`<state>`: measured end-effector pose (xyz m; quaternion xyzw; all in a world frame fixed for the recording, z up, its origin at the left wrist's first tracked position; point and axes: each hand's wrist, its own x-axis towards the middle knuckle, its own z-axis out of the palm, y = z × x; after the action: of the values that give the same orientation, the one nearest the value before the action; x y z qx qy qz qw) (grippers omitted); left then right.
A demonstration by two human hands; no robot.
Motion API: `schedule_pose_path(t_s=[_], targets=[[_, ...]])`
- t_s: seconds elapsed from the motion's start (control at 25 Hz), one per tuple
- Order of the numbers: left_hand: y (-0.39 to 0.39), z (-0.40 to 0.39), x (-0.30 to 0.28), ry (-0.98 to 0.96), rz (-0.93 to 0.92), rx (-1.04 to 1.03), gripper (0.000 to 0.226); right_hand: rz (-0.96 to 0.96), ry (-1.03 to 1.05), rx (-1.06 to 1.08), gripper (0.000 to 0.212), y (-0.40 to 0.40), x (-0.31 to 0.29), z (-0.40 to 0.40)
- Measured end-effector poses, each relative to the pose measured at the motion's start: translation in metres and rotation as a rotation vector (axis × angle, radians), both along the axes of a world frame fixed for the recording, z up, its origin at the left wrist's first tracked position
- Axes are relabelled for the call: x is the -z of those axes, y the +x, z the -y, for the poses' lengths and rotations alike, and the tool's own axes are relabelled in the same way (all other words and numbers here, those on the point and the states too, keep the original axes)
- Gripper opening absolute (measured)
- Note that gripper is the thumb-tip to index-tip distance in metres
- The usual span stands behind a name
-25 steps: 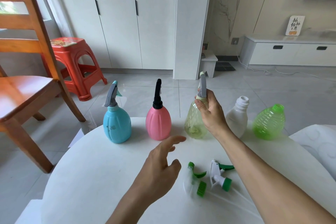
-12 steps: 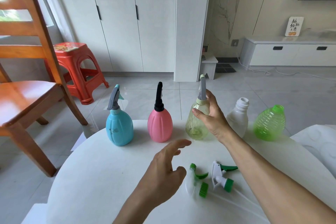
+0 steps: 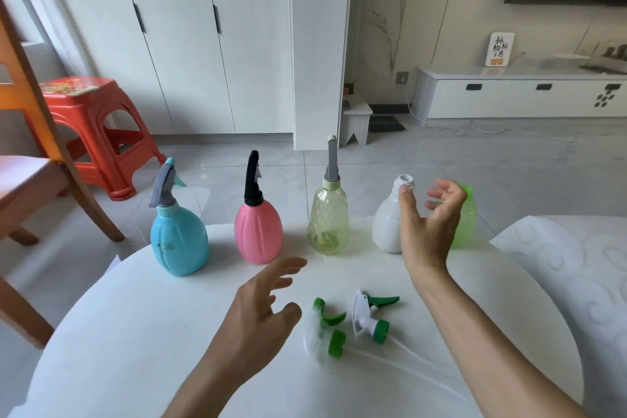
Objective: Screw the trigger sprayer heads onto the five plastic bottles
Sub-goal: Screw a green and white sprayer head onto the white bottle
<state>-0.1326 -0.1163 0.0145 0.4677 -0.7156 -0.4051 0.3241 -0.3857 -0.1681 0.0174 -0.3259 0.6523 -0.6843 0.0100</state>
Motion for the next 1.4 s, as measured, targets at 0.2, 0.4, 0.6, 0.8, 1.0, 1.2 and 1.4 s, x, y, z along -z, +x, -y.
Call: schedule_pose_path(t_s=[0.2,0.4,0.6,0.8,1.0,1.2,1.4], targets=[[-0.002,0.001,0.002,-0.003,0.029,-0.03,0.055,-0.004,0.492,-0.184,0.046,-0.024,0.019,0.027],[-0.006,0.0,0.003,-0.066,-0.005,-0.035,0.045,-0.004,0.214,-0.106,0.027,-0.025,-0.011,-0.007],[-0.013,-0.011,-0.002,-0.194,0.009,0.094,0.112,0.149,0.13,-0.558,0.021,0.031,-0.032,-0.082],[-0.011,-0.023,-0.003,-0.318,0.142,0.02,0.097,0.537,0.244,-1.007,0.021,0.07,-0.022,-0.109],[0.011,-0.012,-0.003,-0.37,0.201,-0.168,0.086,-0.335,0.736,-0.645,0.021,0.05,-0.005,-0.101],[0.019,-0.005,0.007,-0.584,0.38,-0.165,0.092,-0.987,1.047,-0.631,0.031,0.089,0.036,-0.107],[0.017,-0.001,0.007,-0.823,0.397,-0.179,0.082,-1.104,0.979,-0.479,0.037,0.093,0.048,-0.104]])
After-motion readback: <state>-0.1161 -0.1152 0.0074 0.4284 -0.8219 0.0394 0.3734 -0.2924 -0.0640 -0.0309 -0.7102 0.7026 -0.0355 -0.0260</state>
